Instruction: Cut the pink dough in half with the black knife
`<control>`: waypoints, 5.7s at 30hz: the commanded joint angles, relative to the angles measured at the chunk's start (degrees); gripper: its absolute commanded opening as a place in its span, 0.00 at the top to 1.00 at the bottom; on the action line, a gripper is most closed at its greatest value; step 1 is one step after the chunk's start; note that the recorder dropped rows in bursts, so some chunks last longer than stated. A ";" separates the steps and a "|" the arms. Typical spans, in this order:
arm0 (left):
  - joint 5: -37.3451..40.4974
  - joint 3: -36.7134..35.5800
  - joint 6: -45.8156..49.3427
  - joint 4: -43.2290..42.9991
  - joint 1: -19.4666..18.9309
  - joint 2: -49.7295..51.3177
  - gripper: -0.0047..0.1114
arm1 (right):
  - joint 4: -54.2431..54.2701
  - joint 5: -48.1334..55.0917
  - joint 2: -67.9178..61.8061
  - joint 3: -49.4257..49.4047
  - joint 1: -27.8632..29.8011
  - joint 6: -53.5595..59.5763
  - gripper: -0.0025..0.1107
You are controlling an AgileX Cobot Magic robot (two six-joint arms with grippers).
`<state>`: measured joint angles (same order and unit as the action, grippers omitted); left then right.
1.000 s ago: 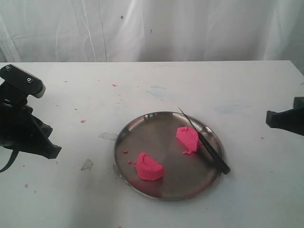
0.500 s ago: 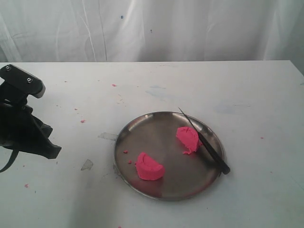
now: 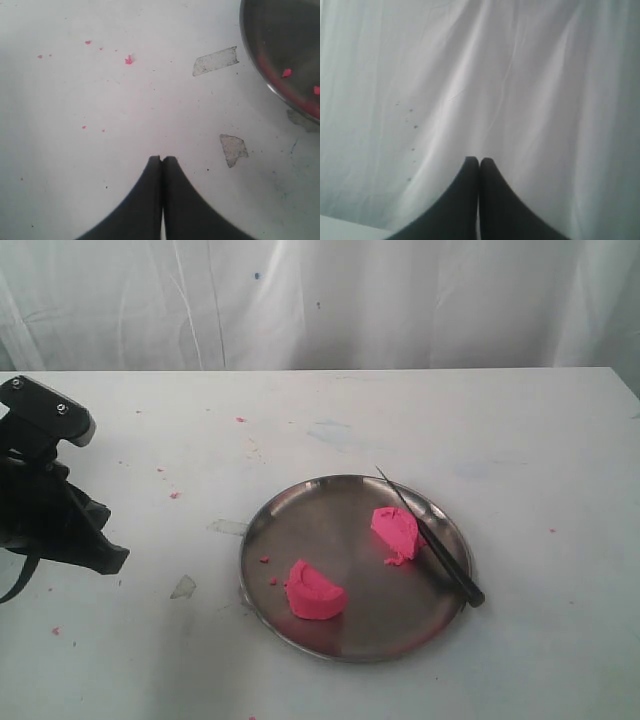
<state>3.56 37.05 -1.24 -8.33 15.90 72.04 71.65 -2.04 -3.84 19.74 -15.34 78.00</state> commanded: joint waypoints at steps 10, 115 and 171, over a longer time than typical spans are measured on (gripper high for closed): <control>0.09 -0.40 -0.30 0.59 0.24 -0.60 0.96 | -53.90 -21.98 3.84 -19.74 2.18 -59.81 0.98; 9.86 -37.05 -7.07 0.85 -16.37 -72.04 0.96 | -83.90 21.32 3.84 -19.74 10.84 -76.63 0.98; 9.97 -37.05 -7.07 0.59 -18.10 -72.04 0.96 | -83.90 21.32 3.84 -19.74 10.84 -76.63 0.98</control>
<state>13.53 0.20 -8.47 -8.20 -1.98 0.27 -11.94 19.30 -0.30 0.24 -4.62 1.13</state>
